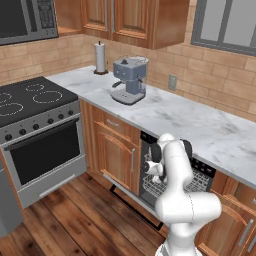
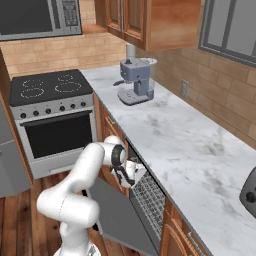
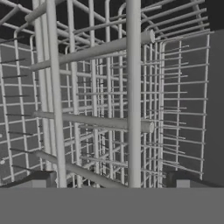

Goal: Open the dishwasher door and pull out the top rack.

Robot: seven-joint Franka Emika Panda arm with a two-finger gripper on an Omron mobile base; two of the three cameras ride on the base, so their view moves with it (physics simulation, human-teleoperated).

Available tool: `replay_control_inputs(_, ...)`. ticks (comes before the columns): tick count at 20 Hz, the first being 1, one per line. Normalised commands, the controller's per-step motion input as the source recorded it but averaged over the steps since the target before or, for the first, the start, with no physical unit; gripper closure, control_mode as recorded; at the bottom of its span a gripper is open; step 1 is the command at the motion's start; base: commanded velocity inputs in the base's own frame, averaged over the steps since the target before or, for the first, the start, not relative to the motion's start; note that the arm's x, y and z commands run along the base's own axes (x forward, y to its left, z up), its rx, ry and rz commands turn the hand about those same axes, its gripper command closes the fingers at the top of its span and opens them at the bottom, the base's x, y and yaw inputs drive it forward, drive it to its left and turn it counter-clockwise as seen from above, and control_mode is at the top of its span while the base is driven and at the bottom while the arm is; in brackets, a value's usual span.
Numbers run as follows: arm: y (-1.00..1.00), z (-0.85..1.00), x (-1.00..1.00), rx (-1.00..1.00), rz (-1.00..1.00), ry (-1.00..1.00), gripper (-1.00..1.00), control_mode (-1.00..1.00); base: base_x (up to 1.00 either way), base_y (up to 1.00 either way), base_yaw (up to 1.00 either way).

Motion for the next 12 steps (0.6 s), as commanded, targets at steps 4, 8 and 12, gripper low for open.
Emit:
replay_control_inputs(4,-0.15,-0.33,0.40,0.00,0.00,0.05,-1.00,-1.00,0.00,0.00,0.00)
replay_control_inputs(8,-0.16,-0.35,0.41,0.00,0.00,0.07,-1.00,-1.00,0.00,0.00,0.00)
replay_control_inputs(12,-0.08,-0.43,0.36,0.00,0.00,0.12,-1.00,-1.00,0.00,0.00,0.00)
